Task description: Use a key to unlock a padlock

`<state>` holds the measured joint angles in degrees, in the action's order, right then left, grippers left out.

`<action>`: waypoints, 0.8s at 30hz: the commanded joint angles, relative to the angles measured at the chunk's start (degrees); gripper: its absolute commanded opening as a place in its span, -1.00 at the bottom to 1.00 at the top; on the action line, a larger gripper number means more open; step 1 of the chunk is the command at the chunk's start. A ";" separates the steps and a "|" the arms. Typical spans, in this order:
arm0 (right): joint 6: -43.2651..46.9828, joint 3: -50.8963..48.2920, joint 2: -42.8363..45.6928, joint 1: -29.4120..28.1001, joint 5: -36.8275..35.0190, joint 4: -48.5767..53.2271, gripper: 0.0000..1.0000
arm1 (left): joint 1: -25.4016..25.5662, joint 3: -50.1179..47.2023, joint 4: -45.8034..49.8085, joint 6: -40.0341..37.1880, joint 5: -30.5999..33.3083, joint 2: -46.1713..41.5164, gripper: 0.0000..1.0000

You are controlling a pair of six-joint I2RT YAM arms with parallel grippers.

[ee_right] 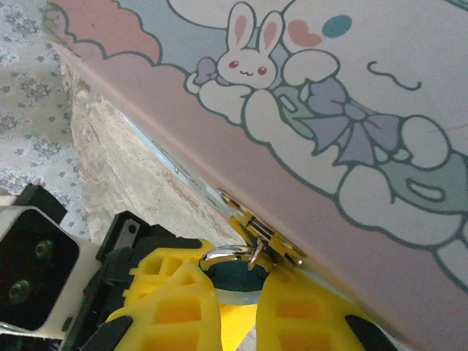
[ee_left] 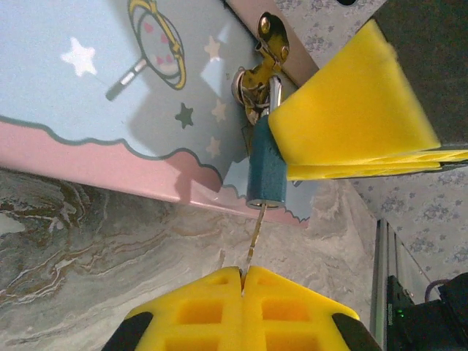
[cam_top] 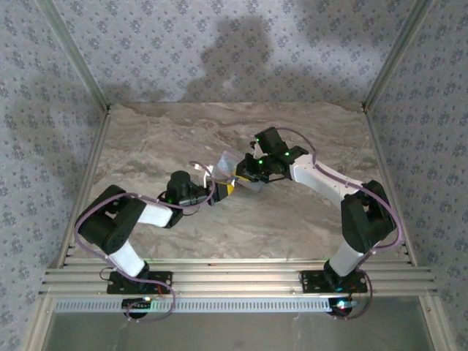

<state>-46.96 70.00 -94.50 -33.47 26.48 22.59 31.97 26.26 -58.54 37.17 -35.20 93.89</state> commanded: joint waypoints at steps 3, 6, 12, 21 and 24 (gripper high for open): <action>3.15 -0.93 0.90 -0.79 2.97 7.12 -1.00 | -2.34 1.23 -4.87 -0.12 -1.32 -4.46 -1.00; 3.17 -0.90 0.72 -0.80 2.68 7.13 -1.00 | -2.52 1.27 -3.55 -0.08 -2.15 -5.11 -1.00; 1.97 -1.18 0.72 -0.80 3.17 5.52 -1.00 | -2.53 1.30 -3.02 0.08 -2.17 -4.78 -1.00; 3.46 -2.44 2.77 -1.42 -2.31 6.60 -1.00 | -2.83 -1.36 0.11 -1.18 -0.76 -5.43 -1.00; 4.58 -0.23 5.00 -1.34 -6.09 9.23 -1.00 | -2.82 -1.97 3.76 -2.80 -0.49 -7.60 -1.00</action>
<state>-44.29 67.75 -93.10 -34.54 24.77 28.40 29.50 25.02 -57.43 36.51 -36.16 89.01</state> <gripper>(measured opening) 0.042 0.048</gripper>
